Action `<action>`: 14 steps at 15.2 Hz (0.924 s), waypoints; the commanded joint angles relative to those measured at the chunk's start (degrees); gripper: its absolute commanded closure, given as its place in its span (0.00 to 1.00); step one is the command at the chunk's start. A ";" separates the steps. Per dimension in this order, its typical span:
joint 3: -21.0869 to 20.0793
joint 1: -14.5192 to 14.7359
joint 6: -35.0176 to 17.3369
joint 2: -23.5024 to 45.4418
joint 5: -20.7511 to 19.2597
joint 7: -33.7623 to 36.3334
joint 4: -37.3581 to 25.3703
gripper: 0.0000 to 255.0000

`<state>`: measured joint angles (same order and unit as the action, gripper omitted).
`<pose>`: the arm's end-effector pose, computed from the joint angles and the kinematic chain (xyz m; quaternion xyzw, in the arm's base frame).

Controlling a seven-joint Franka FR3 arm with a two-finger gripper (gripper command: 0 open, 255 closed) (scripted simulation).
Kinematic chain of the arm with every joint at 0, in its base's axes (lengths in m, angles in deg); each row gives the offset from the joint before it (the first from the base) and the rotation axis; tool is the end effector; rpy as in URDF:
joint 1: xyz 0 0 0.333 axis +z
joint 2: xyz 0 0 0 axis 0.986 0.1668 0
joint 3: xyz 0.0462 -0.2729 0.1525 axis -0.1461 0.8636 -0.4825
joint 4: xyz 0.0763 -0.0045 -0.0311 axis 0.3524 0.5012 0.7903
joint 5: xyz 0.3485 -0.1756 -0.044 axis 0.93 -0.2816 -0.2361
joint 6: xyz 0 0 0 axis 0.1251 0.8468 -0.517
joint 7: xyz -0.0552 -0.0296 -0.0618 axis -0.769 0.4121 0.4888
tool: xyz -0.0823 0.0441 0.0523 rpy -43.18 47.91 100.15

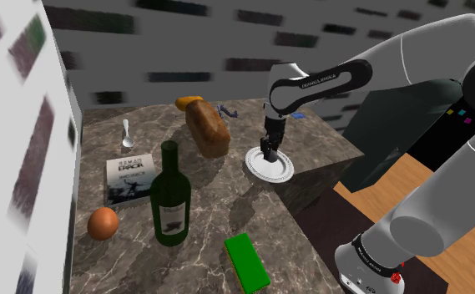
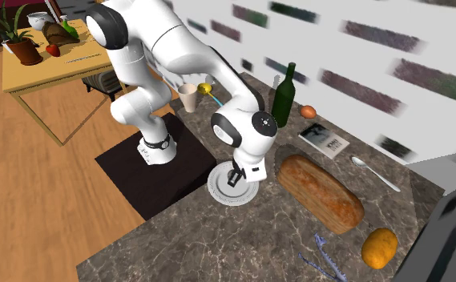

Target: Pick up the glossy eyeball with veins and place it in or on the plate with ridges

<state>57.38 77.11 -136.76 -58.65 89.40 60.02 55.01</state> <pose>0.4941 0.0355 0.3236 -0.9882 -0.0885 0.1224 0.0275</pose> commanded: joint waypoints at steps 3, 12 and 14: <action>0.02 -0.01 -1.85 1.15 -0.12 -0.03 0.67 1.00; 0.02 -0.01 -1.85 1.15 -0.12 -0.03 0.67 0.00; 0.02 -0.01 -1.85 1.15 -0.12 -0.03 0.67 0.00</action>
<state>57.41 77.10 -138.61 -57.50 89.28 59.98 55.68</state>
